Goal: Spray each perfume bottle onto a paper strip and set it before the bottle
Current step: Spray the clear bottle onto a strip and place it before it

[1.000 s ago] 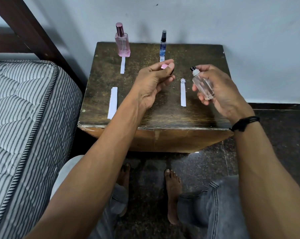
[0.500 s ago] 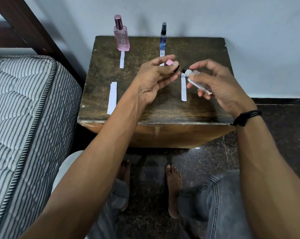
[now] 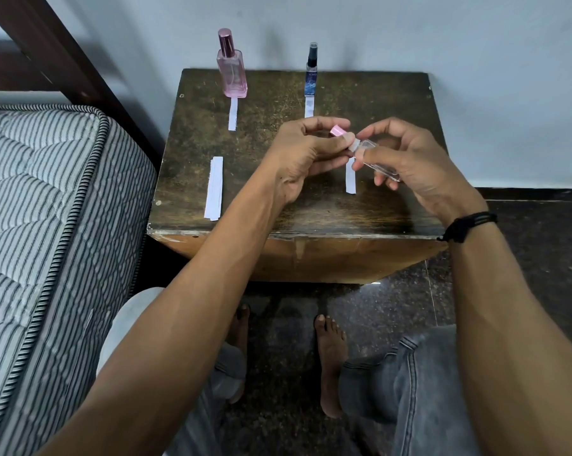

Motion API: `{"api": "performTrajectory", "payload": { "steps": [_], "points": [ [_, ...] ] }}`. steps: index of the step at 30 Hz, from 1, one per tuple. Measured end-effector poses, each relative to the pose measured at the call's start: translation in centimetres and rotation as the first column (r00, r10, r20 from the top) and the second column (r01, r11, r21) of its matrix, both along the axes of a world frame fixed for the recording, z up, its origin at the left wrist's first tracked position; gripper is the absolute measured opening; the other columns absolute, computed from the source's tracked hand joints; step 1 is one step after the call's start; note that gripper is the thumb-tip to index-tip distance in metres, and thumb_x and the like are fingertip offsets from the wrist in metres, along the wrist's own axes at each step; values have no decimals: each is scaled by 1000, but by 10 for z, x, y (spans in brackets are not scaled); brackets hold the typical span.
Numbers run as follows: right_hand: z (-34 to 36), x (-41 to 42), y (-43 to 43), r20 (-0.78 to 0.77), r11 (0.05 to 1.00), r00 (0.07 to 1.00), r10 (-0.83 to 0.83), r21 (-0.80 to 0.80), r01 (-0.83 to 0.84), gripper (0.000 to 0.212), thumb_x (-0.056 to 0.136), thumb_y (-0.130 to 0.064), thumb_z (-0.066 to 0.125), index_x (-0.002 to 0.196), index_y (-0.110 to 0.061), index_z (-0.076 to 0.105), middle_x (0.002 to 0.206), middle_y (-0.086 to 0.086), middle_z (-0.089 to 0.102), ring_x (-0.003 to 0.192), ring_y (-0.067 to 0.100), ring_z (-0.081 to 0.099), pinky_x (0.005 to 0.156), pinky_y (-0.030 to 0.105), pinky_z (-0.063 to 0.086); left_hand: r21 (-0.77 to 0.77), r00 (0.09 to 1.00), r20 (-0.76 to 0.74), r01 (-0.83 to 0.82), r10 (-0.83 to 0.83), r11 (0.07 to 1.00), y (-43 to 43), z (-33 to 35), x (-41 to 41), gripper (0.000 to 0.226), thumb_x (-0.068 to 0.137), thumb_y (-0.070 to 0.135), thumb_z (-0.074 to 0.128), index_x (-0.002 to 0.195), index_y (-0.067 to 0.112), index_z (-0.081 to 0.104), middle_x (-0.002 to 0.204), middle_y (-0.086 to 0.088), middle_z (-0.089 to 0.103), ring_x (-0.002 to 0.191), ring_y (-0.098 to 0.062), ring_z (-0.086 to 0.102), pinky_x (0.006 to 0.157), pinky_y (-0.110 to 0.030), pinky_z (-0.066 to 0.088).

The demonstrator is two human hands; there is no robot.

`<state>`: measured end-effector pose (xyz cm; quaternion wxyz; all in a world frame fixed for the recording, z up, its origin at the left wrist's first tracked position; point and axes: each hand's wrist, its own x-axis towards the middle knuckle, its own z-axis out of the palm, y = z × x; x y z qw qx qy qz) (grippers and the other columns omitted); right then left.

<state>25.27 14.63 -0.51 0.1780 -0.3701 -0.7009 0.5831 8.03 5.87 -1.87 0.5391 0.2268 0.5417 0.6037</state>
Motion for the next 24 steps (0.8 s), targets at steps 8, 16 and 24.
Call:
{"api": "performTrajectory", "payload": {
  "steps": [8, 16, 24],
  "points": [
    [-3, 1, 1, -48, 1000, 999, -1, 13, 1, 29, 88, -16, 78, 114, -20, 67, 100, 21, 76, 62, 19, 56, 52, 29, 39, 57, 979, -205, -6, 18, 998, 2, 0, 6, 37, 77, -3, 82, 111, -4, 68, 97, -17, 71, 86, -26, 73, 84, -47, 62],
    [3, -6, -6, -143, 998, 988, -62, -21, 59, 31, 76, -15, 76, 104, -26, 67, 105, 34, 67, 57, 16, 52, 47, 24, 37, 108, 982, -181, -43, 63, 993, 4, -1, 8, 33, 74, -6, 82, 103, 4, 69, 81, -5, 73, 76, -15, 71, 73, -29, 58],
    [3, -3, -5, -181, 993, 979, -98, -75, 86, 27, 91, -11, 70, 114, -21, 63, 91, 3, 77, 71, 24, 56, 52, 27, 37, 172, 997, -39, -64, 71, 983, 3, 4, 15, 37, 79, -8, 78, 113, 1, 67, 91, -12, 72, 82, -17, 72, 73, -25, 57]
  ]
}}
